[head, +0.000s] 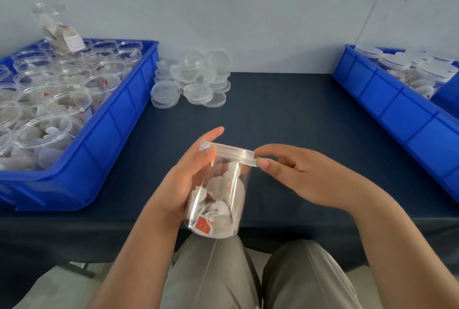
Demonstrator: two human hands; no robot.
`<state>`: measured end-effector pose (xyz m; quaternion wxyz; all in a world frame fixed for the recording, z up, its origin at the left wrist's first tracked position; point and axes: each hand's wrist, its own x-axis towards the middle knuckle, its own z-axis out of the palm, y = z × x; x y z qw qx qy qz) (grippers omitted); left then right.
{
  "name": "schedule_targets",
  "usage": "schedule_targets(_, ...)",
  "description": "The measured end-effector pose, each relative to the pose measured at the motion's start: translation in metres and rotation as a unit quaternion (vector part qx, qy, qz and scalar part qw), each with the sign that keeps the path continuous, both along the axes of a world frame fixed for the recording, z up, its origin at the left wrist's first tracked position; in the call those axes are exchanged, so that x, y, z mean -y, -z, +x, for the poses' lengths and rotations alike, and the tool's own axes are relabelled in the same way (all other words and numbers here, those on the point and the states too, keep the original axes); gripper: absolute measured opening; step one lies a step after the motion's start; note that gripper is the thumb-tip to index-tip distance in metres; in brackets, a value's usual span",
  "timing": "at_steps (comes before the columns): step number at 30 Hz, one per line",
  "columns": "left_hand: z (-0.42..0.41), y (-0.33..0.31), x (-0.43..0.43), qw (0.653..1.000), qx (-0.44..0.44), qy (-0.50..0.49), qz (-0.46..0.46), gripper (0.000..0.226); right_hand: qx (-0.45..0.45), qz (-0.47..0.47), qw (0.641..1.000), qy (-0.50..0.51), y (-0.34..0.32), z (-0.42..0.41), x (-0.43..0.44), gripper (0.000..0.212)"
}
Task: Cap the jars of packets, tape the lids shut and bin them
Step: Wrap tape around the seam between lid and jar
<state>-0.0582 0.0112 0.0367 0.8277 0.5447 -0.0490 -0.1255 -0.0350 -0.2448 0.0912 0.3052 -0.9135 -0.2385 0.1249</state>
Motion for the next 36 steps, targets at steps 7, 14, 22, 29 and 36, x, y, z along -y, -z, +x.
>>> schedule_targets(7,-0.005,0.003,0.010,0.998,0.040,0.034,-0.041,0.079,0.003,0.029,1.000,0.001,0.002,-0.008,-0.005,0.040)
schedule_targets(14,-0.008,0.004,0.010,0.998,0.031,-0.039,0.049,0.083,0.034,0.001,0.998,0.044,0.012,-0.027,-0.005,0.052)
schedule_targets(22,-0.025,0.002,0.027,0.956,0.087,-0.178,0.218,0.031,0.093,0.007,0.988,0.123,0.020,-0.039,-0.006,0.045)
schedule_targets(29,-0.037,-0.006,0.043,0.900,0.128,-0.245,0.335,0.089,0.116,0.044,0.983,0.132,0.024,-0.050,-0.020,0.047)
schedule_targets(36,-0.036,-0.019,0.029,0.909,0.103,-0.247,0.319,0.086,0.017,0.040,0.999,0.028,0.009,-0.046,-0.003,0.049)
